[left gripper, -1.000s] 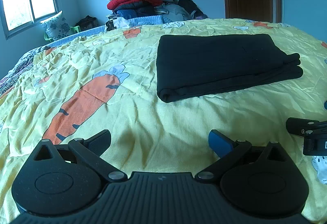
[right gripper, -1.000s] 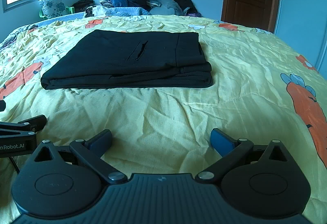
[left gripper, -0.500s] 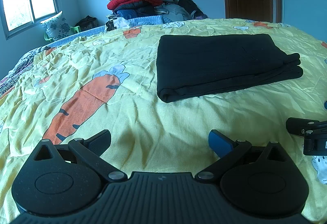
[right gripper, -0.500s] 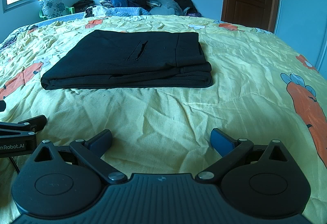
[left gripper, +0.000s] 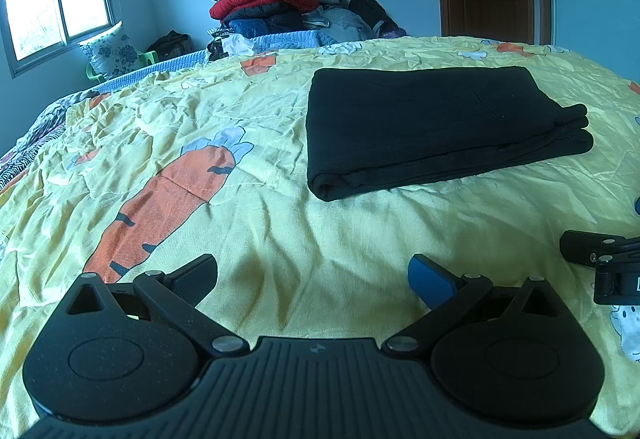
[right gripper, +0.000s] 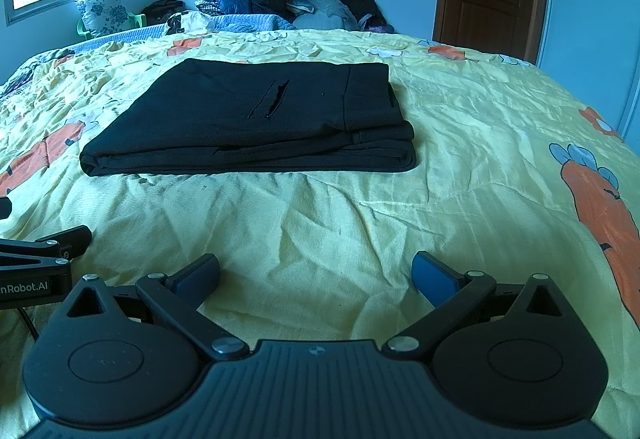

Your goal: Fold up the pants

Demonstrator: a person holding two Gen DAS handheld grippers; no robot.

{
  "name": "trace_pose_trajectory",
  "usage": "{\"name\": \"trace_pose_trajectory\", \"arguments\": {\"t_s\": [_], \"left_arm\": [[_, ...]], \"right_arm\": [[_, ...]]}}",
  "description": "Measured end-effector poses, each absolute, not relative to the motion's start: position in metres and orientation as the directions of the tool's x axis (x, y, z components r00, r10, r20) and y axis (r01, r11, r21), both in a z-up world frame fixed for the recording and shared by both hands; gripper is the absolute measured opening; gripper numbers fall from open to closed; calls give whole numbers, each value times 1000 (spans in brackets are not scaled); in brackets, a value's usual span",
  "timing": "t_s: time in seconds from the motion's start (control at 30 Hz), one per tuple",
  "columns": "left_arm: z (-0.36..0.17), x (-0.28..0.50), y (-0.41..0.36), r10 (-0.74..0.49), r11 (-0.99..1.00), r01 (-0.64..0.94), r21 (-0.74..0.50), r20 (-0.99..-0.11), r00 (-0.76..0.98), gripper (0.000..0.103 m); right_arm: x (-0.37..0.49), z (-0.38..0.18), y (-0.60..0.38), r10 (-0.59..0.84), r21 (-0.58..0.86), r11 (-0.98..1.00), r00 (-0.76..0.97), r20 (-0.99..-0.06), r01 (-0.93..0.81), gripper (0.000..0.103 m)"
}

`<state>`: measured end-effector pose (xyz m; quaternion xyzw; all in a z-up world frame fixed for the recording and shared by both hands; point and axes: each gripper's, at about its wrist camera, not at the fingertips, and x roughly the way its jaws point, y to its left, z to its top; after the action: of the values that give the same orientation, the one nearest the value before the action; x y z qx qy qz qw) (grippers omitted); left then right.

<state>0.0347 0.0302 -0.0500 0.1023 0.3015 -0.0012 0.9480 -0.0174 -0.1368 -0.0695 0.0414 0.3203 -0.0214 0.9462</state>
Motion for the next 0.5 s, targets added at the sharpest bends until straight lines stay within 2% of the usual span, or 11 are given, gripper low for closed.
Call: {"name": "trace_pose_trajectory", "arguments": {"t_s": [0.5], "left_arm": [[-51, 35, 31, 56, 981, 64, 185, -575, 816, 103]], "right_arm": [[-17, -69, -137, -14, 65, 996, 794, -608, 67, 103]]}}
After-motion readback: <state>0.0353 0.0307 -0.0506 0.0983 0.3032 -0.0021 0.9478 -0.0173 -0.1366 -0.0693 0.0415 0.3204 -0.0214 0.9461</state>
